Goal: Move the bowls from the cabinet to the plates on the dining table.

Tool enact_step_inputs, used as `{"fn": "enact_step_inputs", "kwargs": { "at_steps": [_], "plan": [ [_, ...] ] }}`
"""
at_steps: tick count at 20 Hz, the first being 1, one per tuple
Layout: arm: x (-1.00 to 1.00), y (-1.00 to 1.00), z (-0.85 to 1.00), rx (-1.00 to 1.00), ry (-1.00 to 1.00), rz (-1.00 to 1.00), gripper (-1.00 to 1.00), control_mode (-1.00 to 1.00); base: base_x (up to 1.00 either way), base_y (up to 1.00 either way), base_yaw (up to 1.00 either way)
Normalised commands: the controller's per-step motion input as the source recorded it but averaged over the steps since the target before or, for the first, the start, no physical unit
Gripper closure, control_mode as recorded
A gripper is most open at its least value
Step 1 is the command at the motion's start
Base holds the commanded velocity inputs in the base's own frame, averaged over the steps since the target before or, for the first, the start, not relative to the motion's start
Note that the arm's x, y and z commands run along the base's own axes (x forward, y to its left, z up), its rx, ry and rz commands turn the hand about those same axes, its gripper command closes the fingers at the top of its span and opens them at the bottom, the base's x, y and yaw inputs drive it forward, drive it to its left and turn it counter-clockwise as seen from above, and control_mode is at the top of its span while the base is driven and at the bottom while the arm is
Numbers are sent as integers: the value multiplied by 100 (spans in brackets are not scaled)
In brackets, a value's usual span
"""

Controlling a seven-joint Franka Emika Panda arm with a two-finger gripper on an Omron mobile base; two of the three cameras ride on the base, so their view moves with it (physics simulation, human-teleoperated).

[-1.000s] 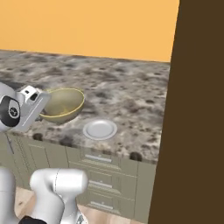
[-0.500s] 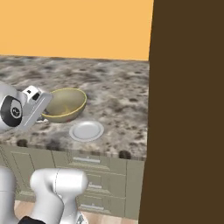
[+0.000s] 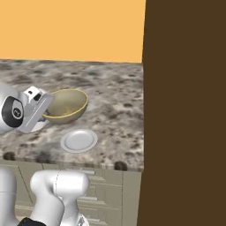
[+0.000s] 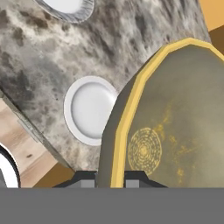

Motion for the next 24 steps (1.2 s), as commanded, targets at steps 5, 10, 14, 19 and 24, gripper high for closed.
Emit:
{"fn": "enact_step_inputs", "kwargs": {
  "at_steps": [5,10,14,19,24],
  "plan": [
    [0,0,0,0,0,0,100,100,18,0,-10],
    [0,0,0,0,0,0,100,100,16,0,-8],
    [0,0,0,0,0,0,100,100,6,0,-5],
    [5,0,0,0,0,-1,100,-100,17,0,-4],
    [44,0,-6,0,2,-5,100,-100,0,0,0]
  ]
}}
